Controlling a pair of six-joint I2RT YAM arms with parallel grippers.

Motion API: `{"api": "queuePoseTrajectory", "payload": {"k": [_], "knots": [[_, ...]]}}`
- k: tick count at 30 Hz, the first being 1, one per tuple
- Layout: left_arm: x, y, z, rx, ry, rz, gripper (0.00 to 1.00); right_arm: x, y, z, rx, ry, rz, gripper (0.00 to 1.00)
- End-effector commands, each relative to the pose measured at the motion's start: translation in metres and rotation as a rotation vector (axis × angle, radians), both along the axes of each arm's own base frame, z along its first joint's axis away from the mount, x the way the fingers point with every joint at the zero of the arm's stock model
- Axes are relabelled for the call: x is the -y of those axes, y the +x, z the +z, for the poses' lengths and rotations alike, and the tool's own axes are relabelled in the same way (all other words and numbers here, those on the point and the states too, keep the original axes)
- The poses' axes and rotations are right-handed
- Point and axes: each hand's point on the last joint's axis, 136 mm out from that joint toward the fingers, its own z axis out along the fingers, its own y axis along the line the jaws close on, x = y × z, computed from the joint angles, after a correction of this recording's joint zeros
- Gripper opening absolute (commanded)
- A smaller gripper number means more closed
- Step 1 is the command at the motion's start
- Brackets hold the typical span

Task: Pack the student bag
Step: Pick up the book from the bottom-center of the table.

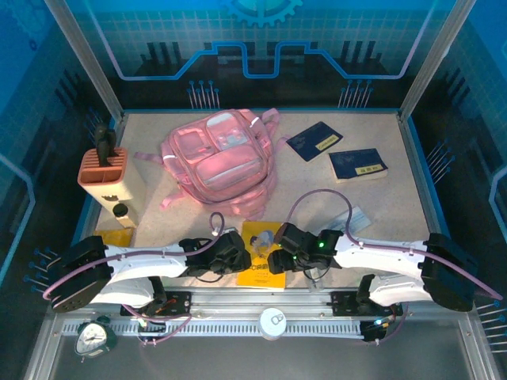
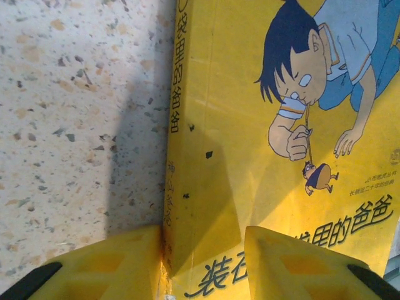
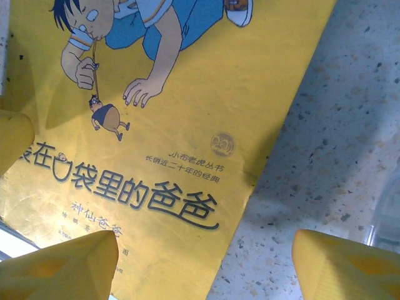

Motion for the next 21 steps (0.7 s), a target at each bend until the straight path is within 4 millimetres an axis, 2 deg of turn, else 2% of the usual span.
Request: {"api": "queuePoseTrajectory", "payload": {"k": [1,8,13,21], "knots": [[0.013,-0.002,0.006,-0.003,-0.052,-0.022,0.39,0.004,0.002,-0.004,-0.001,-0.044,-0.053,0.74],[0.009,-0.004,0.0,-0.016,-0.021,-0.016,0.34,-0.017,0.002,-0.013,-0.04,-0.007,-0.02,0.74],[0.013,-0.004,0.001,-0.018,-0.03,-0.027,0.31,-0.034,0.002,-0.012,-0.064,0.058,0.011,0.68],[0.015,-0.003,-0.002,-0.019,-0.023,-0.034,0.3,-0.037,0.006,0.001,-0.048,0.097,0.026,0.65]]}}
